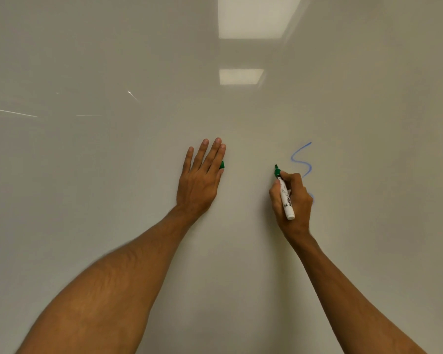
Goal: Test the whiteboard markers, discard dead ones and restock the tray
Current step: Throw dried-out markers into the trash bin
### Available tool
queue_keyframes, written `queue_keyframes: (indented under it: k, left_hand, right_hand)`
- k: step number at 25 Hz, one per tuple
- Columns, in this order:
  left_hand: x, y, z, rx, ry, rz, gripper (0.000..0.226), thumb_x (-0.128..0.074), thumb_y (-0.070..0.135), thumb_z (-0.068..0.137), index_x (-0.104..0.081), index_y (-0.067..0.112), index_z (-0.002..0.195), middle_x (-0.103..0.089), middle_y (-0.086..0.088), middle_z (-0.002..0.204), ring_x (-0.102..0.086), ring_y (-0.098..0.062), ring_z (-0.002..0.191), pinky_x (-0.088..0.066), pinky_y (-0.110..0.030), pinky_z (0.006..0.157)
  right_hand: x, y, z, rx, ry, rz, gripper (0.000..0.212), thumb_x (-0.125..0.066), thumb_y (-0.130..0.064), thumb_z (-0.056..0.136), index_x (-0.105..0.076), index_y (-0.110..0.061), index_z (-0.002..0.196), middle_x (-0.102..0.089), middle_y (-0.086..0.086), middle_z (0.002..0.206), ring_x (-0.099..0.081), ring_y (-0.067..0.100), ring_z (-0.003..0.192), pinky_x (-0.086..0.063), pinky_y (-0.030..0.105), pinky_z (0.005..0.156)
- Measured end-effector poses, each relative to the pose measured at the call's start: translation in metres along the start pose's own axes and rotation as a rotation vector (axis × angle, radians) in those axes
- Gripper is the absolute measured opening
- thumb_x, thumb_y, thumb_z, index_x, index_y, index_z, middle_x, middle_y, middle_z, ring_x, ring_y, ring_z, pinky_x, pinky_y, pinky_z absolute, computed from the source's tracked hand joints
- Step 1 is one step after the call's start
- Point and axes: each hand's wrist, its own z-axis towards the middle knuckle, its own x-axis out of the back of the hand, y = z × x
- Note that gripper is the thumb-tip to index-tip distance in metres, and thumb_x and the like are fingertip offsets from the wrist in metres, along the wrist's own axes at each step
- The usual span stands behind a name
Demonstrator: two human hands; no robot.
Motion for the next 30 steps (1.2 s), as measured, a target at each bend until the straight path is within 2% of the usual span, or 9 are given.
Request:
queue_keyframes:
  k: [3,8,11,13,16,19,21,26,30]
  left_hand:
    - [0.000,0.001,0.000,-0.009,0.001,0.008,0.048,-0.019,0.027,0.105,-0.027,0.010,0.149,-0.026,-0.007,0.155,-0.020,-0.027,0.144,-0.017,-0.048,0.117]
    - [-0.003,-0.003,0.000,-0.029,0.028,0.017,0.046,-0.026,0.026,0.105,-0.029,0.010,0.148,-0.030,-0.008,0.154,-0.024,-0.029,0.143,-0.018,-0.048,0.117]
    - [-0.004,0.000,0.000,-0.030,0.060,0.005,0.045,-0.034,0.025,0.104,-0.034,0.010,0.146,-0.034,-0.007,0.152,-0.027,-0.029,0.142,-0.019,-0.049,0.116]
    - [-0.004,0.002,-0.001,-0.018,0.070,-0.008,0.045,-0.038,0.024,0.102,-0.037,0.010,0.145,-0.037,-0.006,0.150,-0.029,-0.029,0.141,-0.021,-0.049,0.116]
    - [0.000,0.005,0.000,0.017,0.054,-0.036,0.045,-0.041,0.025,0.101,-0.040,0.011,0.144,-0.040,-0.005,0.149,-0.031,-0.029,0.140,-0.023,-0.049,0.115]
    - [0.012,0.007,-0.002,0.024,-0.015,-0.051,0.045,-0.041,0.024,0.101,-0.040,0.010,0.144,-0.039,-0.006,0.149,-0.030,-0.029,0.140,-0.022,-0.049,0.115]
    - [0.020,0.007,-0.013,-0.025,-0.057,-0.039,0.044,-0.039,0.023,0.101,-0.041,0.009,0.143,-0.038,-0.007,0.150,-0.029,-0.030,0.141,-0.021,-0.050,0.115]
    - [0.042,-0.003,-0.088,-0.102,-0.157,-0.012,0.045,-0.045,0.024,0.098,-0.044,0.010,0.141,-0.039,-0.009,0.149,-0.031,-0.031,0.140,-0.023,-0.052,0.114]
    - [0.064,-0.016,-0.167,-0.081,-0.266,0.008,0.049,-0.055,0.026,0.093,-0.047,0.012,0.139,-0.042,-0.008,0.147,-0.034,-0.030,0.138,-0.023,-0.052,0.113]
  right_hand:
    - [0.002,0.001,-0.012,-0.057,0.048,-0.045,0.016,-0.055,-0.019,0.087,-0.058,-0.010,0.100,-0.055,0.001,0.065,-0.052,0.022,0.054,-0.044,0.034,0.052]
    - [0.016,0.007,-0.041,0.184,-0.169,-0.152,0.027,-0.052,-0.029,0.084,-0.060,-0.009,0.101,-0.059,0.001,0.071,-0.054,0.022,0.057,-0.042,0.029,0.056]
    - [0.027,0.016,-0.052,-0.040,-0.044,-0.140,0.029,-0.049,-0.033,0.084,-0.058,-0.011,0.099,-0.056,-0.001,0.067,-0.052,0.022,0.056,-0.042,0.032,0.054]
    - [0.027,0.017,-0.066,-0.070,-0.026,-0.156,0.024,-0.051,-0.030,0.084,-0.058,-0.010,0.097,-0.057,0.001,0.065,-0.053,0.023,0.055,-0.043,0.032,0.053]
    - [0.032,0.016,-0.083,0.092,-0.198,-0.208,0.024,-0.053,-0.029,0.084,-0.060,-0.010,0.096,-0.059,0.003,0.066,-0.053,0.021,0.053,-0.044,0.029,0.051]
    - [0.037,0.018,-0.089,-0.031,-0.331,-0.201,0.023,-0.058,-0.028,0.087,-0.054,-0.015,0.106,-0.060,0.001,0.071,-0.055,0.018,0.056,-0.047,0.032,0.052]
    - [0.033,0.012,-0.100,-0.078,-0.391,-0.180,0.026,-0.061,-0.021,0.089,-0.049,-0.020,0.111,-0.062,0.002,0.080,-0.057,0.019,0.062,-0.049,0.034,0.056]
    - [0.008,-0.010,-0.143,0.309,-0.607,-0.382,0.059,-0.073,-0.007,0.076,-0.049,-0.022,0.128,-0.059,0.007,0.121,-0.061,0.025,0.081,-0.050,0.031,0.068]
    - [-0.015,-0.042,-0.171,0.280,-0.676,-0.252,0.050,-0.056,-0.003,0.084,-0.050,-0.019,0.131,-0.055,0.009,0.126,-0.059,0.022,0.095,-0.051,0.027,0.073]
